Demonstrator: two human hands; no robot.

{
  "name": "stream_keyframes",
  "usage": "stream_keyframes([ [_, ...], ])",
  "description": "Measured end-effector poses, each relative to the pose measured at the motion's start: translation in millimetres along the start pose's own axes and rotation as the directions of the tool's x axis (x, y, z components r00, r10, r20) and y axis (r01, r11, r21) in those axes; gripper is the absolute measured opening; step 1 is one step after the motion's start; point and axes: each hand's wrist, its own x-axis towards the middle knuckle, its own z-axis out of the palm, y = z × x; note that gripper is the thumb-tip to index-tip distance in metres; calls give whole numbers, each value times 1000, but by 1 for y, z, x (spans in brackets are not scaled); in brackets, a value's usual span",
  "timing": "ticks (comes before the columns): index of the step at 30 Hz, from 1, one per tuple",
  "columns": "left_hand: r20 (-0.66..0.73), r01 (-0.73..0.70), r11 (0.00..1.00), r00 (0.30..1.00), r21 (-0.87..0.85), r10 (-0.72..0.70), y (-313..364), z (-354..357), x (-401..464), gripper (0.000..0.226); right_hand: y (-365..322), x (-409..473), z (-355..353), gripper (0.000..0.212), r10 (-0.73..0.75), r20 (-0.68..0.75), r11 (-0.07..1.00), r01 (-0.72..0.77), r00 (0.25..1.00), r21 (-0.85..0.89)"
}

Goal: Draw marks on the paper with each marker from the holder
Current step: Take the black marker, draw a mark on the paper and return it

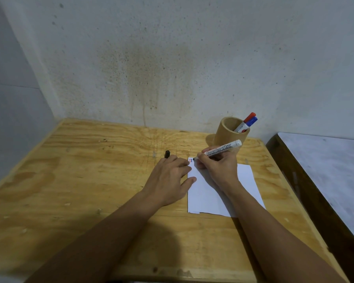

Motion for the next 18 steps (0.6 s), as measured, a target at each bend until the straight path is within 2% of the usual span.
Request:
stream_keyframes([
  [8,0,2,1000,1000,-9,-2,0,1,-1,38,-2,-1,0,20,-2,13,1000,2,1000,-20],
  [14,-6,-2,1000,1000,1,2,0,0,-1,38,-1,1,1,6,-10,20,1000,11,1000,-24],
  [18,-9,-3,1000,1000,0,3,1,0,-1,38,-1,1,1,12,-7,16,999,7,1000,-39],
])
